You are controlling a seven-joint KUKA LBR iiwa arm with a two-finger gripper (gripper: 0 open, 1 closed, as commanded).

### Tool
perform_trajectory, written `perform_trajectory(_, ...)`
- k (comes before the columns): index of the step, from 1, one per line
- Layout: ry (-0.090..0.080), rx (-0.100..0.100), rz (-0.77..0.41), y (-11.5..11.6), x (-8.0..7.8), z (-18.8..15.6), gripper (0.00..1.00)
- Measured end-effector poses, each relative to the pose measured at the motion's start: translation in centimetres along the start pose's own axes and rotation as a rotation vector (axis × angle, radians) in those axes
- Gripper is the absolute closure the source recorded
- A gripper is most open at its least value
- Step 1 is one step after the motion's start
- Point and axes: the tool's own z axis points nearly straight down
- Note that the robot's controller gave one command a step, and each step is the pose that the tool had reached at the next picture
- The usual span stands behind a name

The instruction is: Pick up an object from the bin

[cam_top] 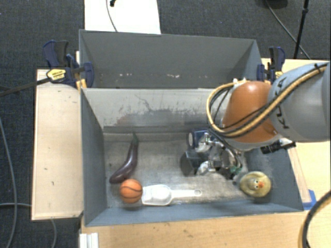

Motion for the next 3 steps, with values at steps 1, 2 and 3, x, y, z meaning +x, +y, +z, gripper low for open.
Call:
perform_trajectory(1,0.016,0.004,-0.04,0.0,0.0,-0.7,1.0)
perform_trajectory(2,0.039,0.006,-0.06,0.1,0.4,-5.4,1.0)
perform_trajectory(3,0.03,0.005,-0.06,0.2,0.2,-9.6,1.0)
